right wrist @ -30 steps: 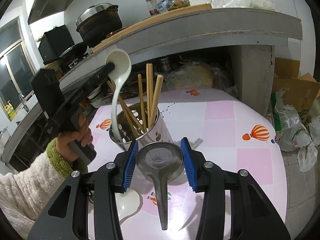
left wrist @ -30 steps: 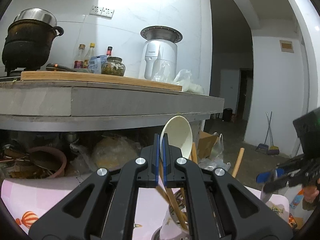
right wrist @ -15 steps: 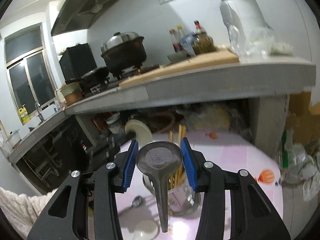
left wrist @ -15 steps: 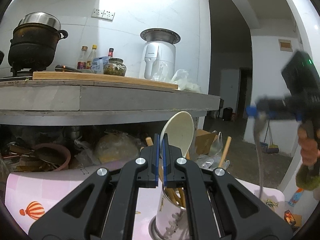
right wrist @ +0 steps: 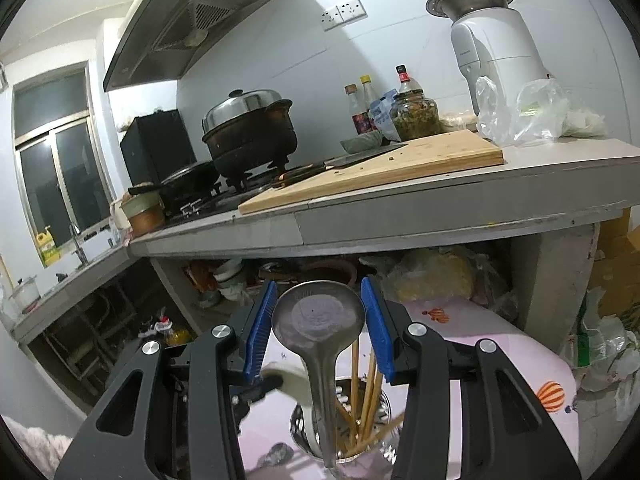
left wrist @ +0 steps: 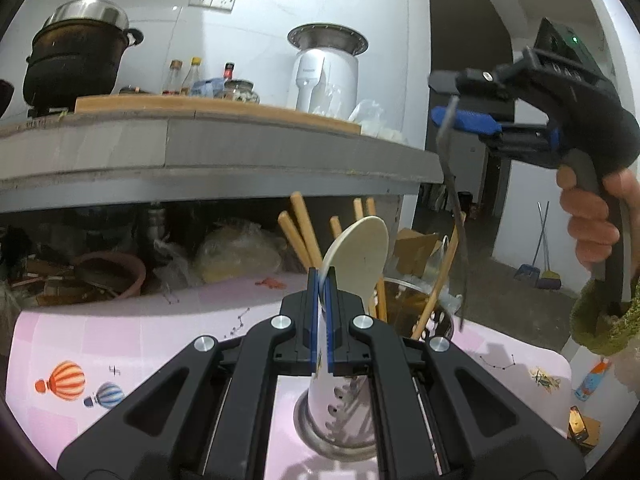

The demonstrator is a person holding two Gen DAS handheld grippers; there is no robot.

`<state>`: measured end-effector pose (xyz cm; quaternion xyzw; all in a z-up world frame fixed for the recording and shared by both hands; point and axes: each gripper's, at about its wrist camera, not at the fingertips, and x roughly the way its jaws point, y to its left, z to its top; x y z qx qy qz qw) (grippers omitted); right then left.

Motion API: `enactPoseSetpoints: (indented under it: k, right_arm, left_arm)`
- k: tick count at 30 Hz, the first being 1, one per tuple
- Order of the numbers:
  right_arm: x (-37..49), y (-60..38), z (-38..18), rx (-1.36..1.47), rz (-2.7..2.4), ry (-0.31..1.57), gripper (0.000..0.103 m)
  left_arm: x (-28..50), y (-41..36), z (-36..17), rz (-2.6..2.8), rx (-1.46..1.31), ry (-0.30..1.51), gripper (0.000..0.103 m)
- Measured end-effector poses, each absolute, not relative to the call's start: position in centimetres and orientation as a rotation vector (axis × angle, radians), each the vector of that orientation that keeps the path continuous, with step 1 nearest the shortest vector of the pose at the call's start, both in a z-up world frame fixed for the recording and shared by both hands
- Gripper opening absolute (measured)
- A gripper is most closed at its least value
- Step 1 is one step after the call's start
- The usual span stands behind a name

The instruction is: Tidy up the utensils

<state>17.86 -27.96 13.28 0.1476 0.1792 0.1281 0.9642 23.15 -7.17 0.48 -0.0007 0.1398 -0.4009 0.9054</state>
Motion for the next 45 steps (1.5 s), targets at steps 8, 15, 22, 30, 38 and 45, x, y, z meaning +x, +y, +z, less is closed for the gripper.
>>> enactPoseSetpoints:
  k: [8, 15, 22, 30, 38, 45]
  right_arm:
    - [20.0, -26.9, 10.6, 0.290, 0.246, 0.375, 0.043]
    - [21.0, -25.8, 8.9, 0.241, 0.214, 0.384, 0.043]
    - [20.4, -24.9, 7.4, 0.190, 0.216, 0.396, 0.043]
    - [19.0, -24.6, 6.2, 0.159, 0.192, 0.375, 0.043]
    - [17.8, -22.9, 5.1, 0.063, 0.154, 0.350, 0.043]
    - [16.4, -21.7, 5.2, -0.022, 0.152, 0.320, 0.043]
  left_arm:
    - [23.2, -7.0, -0.4, -0.810, -0.010, 0.324, 0.003]
    - [23.0, -7.1, -0.5, -0.801, -0.005, 0.334, 0.003]
    - [23.0, -7.4, -0.1, -0.793, 0.012, 0.344, 0.003]
    - [23.1, -7.6, 0.1, -0.792, 0.007, 0.356, 0.003]
    - [22.6, -7.4, 0.5, -0.785, 0.007, 0.351, 0.016]
    - [22.2, -6.3, 0.9, -0.765, -0.020, 0.351, 0.022]
